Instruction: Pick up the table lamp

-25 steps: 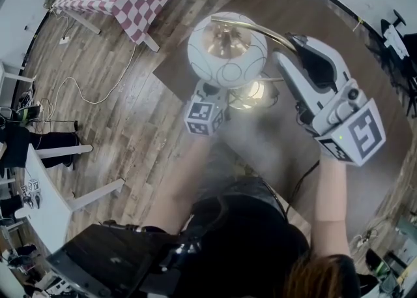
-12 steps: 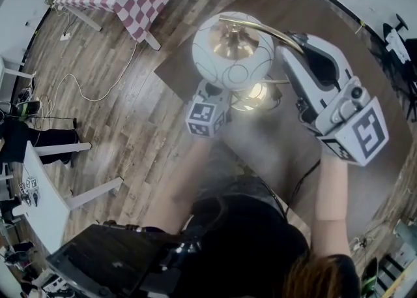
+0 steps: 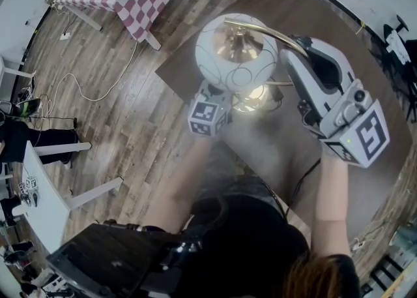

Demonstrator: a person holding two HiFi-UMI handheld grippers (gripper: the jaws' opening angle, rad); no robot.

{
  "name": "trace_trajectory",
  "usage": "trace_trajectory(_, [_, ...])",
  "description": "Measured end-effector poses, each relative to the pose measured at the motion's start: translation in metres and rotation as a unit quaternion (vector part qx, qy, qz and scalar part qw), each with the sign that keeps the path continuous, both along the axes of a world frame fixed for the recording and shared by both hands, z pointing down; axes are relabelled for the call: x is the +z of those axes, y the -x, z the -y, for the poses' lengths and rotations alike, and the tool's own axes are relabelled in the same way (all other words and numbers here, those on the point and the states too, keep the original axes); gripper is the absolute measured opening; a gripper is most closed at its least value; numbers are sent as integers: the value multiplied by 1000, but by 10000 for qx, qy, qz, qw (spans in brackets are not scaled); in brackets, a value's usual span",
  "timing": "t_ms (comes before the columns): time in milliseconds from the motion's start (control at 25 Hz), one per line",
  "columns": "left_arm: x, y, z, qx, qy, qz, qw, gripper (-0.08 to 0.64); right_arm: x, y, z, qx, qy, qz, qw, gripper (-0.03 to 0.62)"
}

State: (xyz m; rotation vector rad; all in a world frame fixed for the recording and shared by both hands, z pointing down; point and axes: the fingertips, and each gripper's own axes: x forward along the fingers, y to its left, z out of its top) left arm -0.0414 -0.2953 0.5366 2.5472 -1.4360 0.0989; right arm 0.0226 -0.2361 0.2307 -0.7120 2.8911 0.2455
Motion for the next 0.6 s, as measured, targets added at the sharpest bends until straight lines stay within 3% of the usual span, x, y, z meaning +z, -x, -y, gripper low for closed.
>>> trace_trajectory(600, [-8,-2,-1,-105,-59,50,9999,26,-6,-8,-6,43,-46,147,9999,44])
